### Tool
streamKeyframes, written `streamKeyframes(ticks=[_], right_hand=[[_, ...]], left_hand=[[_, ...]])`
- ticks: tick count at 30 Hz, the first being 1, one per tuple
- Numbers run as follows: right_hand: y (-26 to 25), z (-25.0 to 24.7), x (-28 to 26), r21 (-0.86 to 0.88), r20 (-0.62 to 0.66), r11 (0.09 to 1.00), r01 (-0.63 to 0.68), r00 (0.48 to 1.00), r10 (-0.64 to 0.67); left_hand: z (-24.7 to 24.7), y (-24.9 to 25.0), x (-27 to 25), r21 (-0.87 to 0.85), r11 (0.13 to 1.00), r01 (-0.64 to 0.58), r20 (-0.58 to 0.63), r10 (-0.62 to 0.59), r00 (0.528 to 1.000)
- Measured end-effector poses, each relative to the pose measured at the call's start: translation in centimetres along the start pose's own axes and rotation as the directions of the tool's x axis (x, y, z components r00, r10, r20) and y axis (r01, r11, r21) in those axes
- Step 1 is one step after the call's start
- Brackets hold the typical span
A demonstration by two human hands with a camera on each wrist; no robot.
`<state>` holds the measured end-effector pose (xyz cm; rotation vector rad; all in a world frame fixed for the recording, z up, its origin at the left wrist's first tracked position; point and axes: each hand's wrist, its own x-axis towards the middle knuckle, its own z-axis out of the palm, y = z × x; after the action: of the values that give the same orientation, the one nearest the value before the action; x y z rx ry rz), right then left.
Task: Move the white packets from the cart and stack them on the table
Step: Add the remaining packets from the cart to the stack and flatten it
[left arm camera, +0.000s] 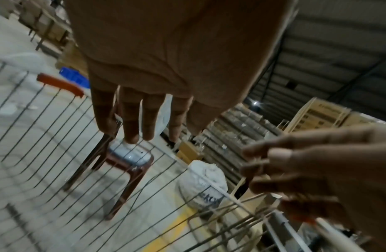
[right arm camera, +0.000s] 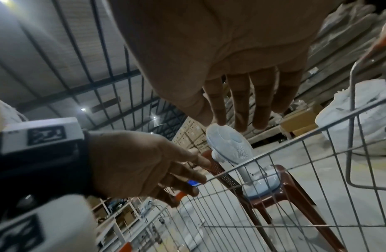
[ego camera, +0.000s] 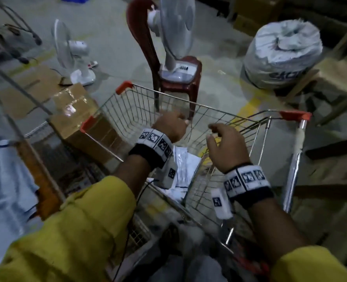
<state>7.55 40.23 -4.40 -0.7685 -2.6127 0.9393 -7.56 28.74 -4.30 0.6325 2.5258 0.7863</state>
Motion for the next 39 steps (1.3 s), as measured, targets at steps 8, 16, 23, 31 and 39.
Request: streamKeyframes(ticks=[8, 16, 23, 31, 39], right_hand=[[6.6, 8.7, 11.8, -0.115, 0.273, 0.99, -0.079, 0.956, 0.108], [10.2, 12.9, 13.3, -0.302, 0.508, 0.952, -0.052, 0.837, 0.206], [11.4, 12.3, 14.6, -0.376, 0.452, 0.91, -0.174, 0.823, 0.344], [11.5, 11.2, 15.3, -0.378, 0.389, 0.88, -0.289, 0.813, 0.434], [11.0, 11.0, 15.3, -0.366, 0.382, 0.887, -0.282, 0.823, 0.42]], left_hand=[[13.6, -9.3, 12.0, 0.288, 0.918, 0.272, 0.18, -0.331, 0.926], [24.6, -16.2, 13.6, 0.404, 0.842, 0.357, 0.225, -0.47, 0.854], [30.2, -19.5, 11.5, 0.575, 0.801, 0.167, 0.333, -0.416, 0.846], [28.9, -20.6, 13.3, 0.378, 0.87, 0.316, 0.149, -0.394, 0.907], [28.2, -19.8, 13.5, 0.239, 0.808, 0.539, -0.021, -0.551, 0.835]])
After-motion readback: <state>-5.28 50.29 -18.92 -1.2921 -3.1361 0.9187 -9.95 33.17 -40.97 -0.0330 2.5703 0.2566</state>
